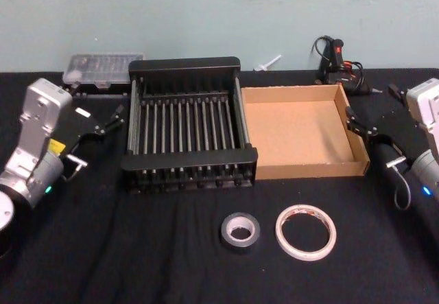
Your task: Pick up the white tape and place it into the black box , Pick up the silver tape and place it into the brown box.
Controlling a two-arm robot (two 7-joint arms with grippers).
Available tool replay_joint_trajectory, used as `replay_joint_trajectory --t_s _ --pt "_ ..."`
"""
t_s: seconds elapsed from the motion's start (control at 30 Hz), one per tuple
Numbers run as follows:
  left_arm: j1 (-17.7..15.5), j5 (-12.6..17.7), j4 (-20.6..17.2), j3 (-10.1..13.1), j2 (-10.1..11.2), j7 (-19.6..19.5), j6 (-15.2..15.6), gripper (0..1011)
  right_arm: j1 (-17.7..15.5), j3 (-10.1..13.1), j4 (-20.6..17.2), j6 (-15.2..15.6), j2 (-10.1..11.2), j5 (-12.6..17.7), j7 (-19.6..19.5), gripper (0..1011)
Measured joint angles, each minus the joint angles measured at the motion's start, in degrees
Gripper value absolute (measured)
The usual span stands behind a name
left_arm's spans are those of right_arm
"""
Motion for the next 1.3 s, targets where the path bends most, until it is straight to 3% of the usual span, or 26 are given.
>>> replay_joint_trajectory --t_s 1.3 --pt "0.00 0.00 0.00 0.01 0.00 0.00 0.00 1001 0.00 0.00 0.00 0.00 0.00 0.00 0.00 1002"
